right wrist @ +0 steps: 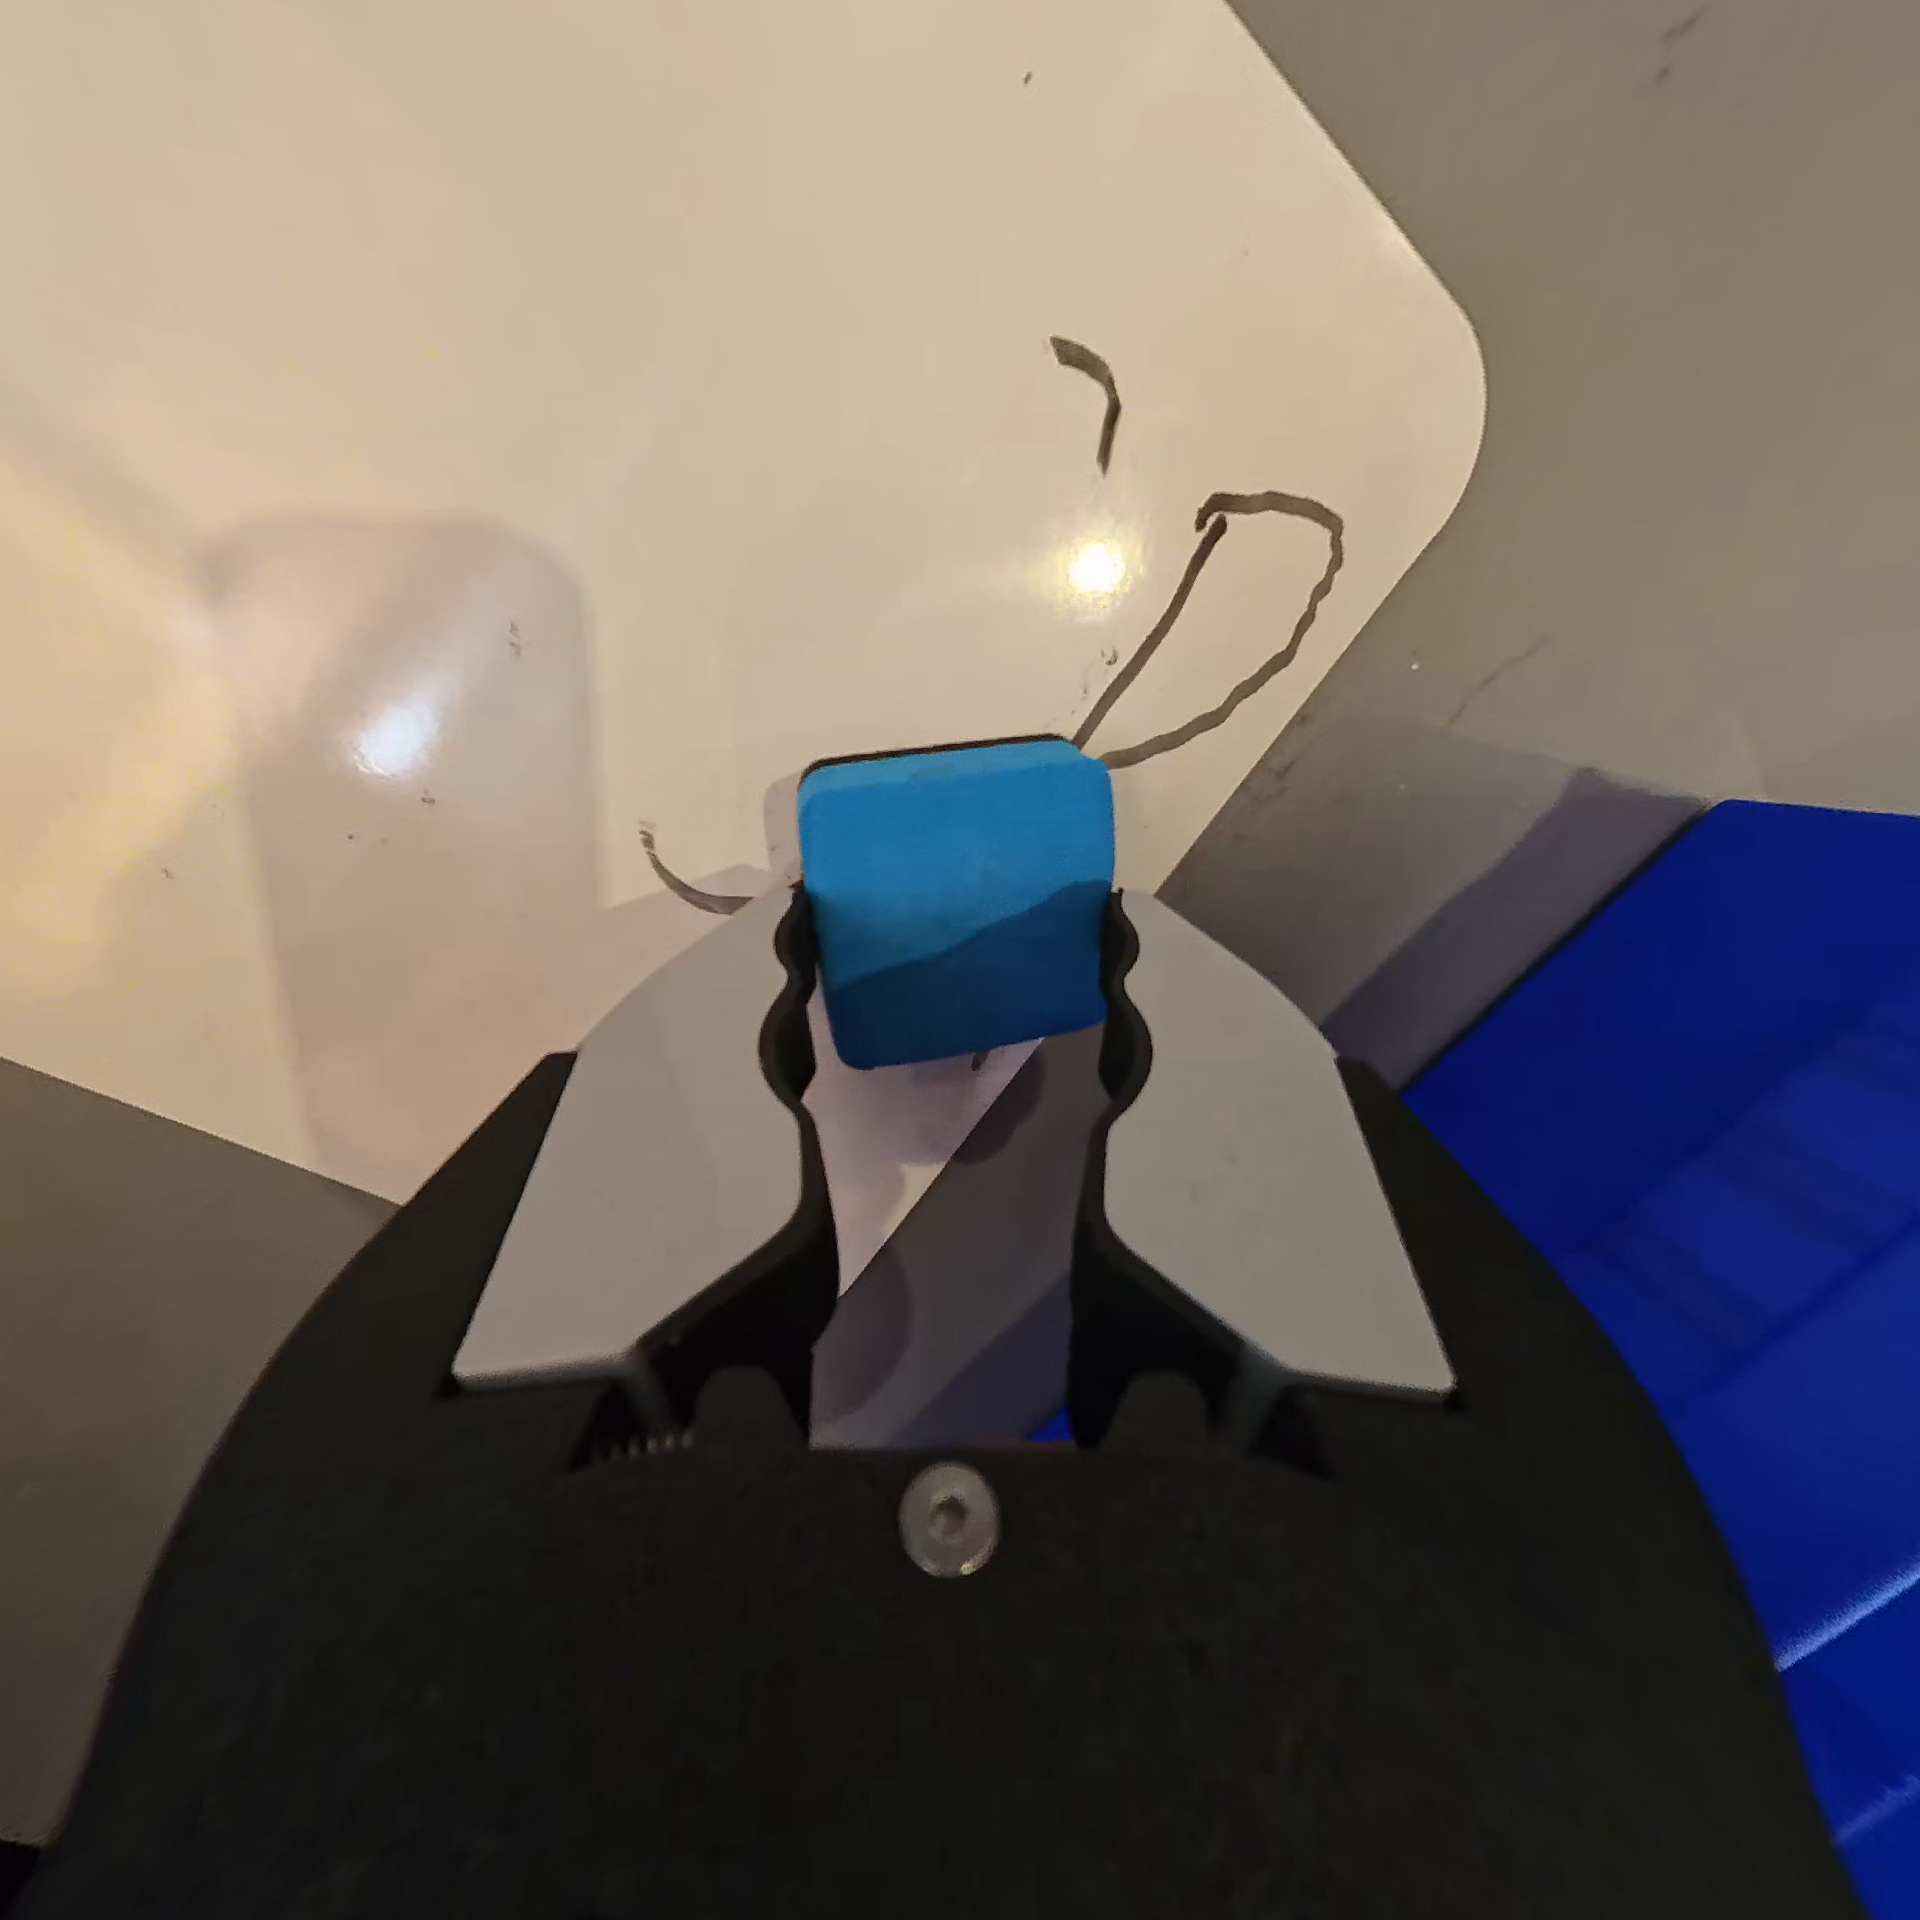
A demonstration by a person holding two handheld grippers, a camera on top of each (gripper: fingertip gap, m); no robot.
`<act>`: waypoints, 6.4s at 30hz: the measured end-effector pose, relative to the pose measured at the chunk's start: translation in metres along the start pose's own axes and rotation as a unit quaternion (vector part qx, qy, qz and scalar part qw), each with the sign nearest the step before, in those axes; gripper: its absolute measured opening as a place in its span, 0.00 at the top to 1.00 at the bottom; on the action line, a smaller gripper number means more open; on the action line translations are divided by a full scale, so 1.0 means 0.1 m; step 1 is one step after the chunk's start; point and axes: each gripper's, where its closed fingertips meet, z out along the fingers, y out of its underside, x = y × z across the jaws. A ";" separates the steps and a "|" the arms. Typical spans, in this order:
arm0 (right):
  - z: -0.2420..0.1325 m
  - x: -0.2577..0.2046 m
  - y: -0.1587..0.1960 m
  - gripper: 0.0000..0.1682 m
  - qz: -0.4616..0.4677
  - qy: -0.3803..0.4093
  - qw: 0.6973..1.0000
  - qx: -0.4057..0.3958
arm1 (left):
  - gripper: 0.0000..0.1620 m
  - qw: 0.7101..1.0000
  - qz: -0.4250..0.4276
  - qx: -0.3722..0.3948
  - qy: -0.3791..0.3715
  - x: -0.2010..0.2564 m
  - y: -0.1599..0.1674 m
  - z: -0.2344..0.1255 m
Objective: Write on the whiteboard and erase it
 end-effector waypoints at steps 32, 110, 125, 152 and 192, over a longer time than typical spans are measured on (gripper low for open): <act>-0.06 -0.46 -0.01 0.69 -0.013 -0.027 0.999 -0.023 | 0.71 1.000 0.015 -0.019 0.010 0.01 0.04 -0.02; -0.09 0.25 -0.74 0.71 -0.032 -0.025 0.998 -0.056 | 0.74 1.000 0.012 -0.025 0.008 0.02 0.05 -0.03; -0.02 0.32 -0.67 0.71 -0.062 -0.027 0.994 -0.087 | 0.75 1.000 0.013 -0.026 0.009 0.02 0.05 -0.02; 0.04 0.51 -0.16 0.71 -0.014 0.030 0.994 -0.107 | 0.75 1.000 0.012 -0.025 0.009 0.03 0.04 -0.03; -0.40 -0.77 -0.23 0.71 -0.068 -0.042 0.995 -0.053 | 0.75 1.000 0.011 -0.019 0.010 0.03 0.05 -0.03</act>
